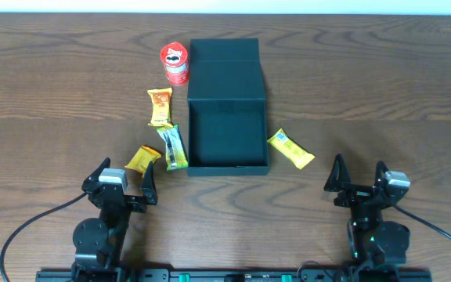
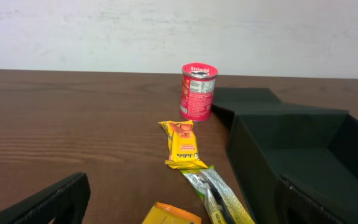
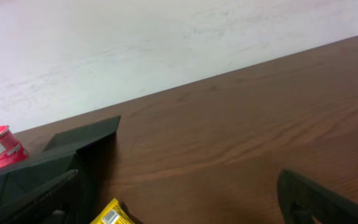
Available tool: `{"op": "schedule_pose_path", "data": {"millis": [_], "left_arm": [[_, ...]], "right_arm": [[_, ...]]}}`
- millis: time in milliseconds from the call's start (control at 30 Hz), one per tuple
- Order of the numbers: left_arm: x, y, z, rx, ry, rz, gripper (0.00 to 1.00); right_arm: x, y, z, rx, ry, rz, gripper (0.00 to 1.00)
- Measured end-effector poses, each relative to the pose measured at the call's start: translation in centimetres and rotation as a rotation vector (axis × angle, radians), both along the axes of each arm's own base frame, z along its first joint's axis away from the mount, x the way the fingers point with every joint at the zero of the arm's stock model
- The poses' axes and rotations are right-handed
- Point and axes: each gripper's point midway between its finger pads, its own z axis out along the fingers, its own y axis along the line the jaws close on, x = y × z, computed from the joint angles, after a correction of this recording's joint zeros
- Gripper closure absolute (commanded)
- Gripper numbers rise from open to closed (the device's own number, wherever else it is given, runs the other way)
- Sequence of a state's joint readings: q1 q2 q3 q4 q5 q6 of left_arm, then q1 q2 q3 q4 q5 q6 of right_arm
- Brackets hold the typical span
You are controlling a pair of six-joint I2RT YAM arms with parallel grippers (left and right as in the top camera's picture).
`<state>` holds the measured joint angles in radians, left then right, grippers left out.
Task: Pack container
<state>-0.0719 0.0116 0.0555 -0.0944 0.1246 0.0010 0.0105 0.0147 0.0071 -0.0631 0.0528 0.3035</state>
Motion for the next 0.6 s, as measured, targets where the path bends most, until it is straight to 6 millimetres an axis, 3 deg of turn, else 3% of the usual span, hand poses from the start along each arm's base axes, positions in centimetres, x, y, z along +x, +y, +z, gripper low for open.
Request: {"op": "schedule_pose_path", "data": {"millis": [133, 300, 433, 500, 600], "left_arm": [[0.1, 0.1, 0.4, 0.005, -0.021, 0.005, 0.05], [0.5, 0.7, 3.7, -0.003, -0.178, 0.042, 0.04], [0.3, 1.5, 4.5, 0.000, -0.177, 0.091, 0.05], [0.0, 2.0, 5.8, 0.002, -0.168, 0.118, 0.05], [-0.4, 2.5, 9.9, -0.001, -0.201, 0.144, 0.05]], "right_arm": [[0.0, 0.0, 0.1, 0.000, -0.006, 0.000, 0.01], [0.0, -0.4, 1.4, 0.000, -0.058, -0.024, 0.01], [-0.3, -0.6, 1.6, 0.000, -0.023, -0.034, 0.01], [-0.6, -0.9, 3.3, 0.003, -0.037, -0.051, 0.01], [-1.4, -1.5, 8.6, 0.008, -0.121, -0.087, 0.01]]}}
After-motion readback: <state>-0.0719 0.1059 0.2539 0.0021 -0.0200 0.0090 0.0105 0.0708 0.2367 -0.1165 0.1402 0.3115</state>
